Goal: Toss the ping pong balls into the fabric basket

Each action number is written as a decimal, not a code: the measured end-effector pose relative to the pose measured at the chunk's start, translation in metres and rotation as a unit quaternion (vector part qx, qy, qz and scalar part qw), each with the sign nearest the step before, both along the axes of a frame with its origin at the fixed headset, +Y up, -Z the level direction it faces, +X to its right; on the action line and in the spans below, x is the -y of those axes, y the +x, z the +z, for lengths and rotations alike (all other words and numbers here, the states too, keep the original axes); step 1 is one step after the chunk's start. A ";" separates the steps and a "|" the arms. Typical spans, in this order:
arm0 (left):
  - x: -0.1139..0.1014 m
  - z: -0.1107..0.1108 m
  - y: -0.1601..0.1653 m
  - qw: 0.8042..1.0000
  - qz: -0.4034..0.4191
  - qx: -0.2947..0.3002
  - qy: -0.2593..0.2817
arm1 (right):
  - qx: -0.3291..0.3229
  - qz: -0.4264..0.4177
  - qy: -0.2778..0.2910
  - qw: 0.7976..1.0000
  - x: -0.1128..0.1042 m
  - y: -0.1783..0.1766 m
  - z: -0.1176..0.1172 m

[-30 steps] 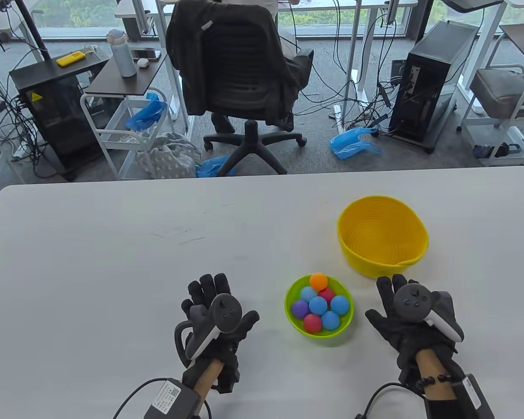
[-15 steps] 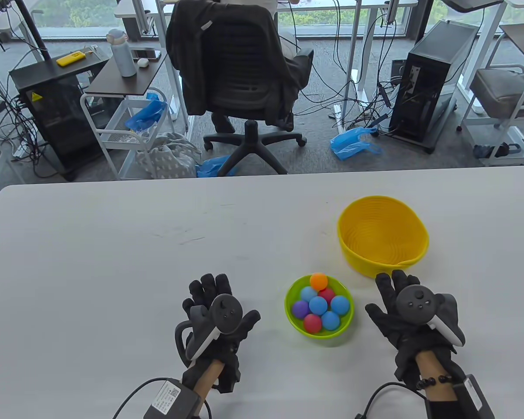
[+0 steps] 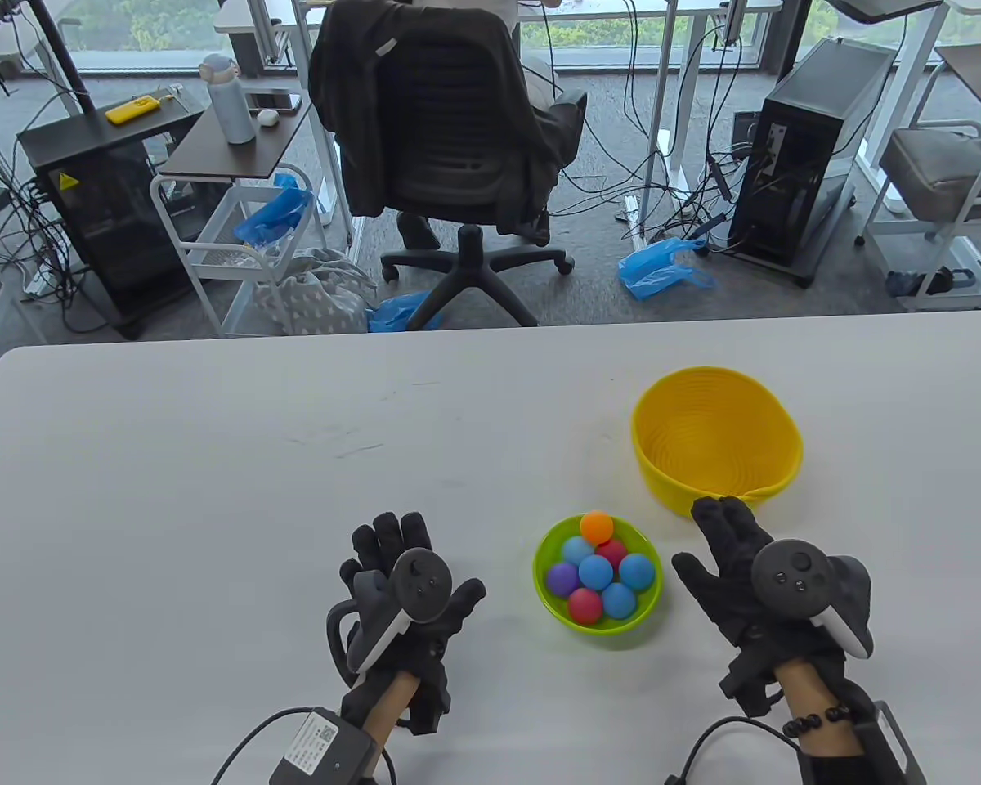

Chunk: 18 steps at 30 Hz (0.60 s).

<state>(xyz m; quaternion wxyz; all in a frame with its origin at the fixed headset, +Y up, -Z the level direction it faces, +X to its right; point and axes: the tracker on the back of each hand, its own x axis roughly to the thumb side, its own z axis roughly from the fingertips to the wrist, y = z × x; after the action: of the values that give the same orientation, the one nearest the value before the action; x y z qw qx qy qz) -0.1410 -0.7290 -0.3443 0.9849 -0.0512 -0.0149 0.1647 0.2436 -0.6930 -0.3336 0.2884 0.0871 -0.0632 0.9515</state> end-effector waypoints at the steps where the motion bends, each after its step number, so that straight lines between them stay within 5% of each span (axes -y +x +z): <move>1: 0.000 0.000 0.000 1.000 0.000 0.000 0.000 | 0.003 -0.004 0.004 1.000 -0.003 -0.002 -0.001; 10: 0.002 -0.003 0.004 1.000 0.000 0.012 -0.010 | 0.003 0.081 -0.054 0.995 -0.030 -0.059 -0.045; 18: 0.002 -0.006 0.003 1.000 -0.004 0.008 -0.007 | -0.025 0.199 -0.128 0.971 -0.012 -0.119 -0.088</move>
<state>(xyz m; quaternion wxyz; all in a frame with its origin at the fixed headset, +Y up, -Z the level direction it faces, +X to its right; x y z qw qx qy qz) -0.1378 -0.7311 -0.3499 0.9850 -0.0590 -0.0215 0.1609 0.1244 -0.6810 -0.4218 0.1034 0.0837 0.0846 0.9875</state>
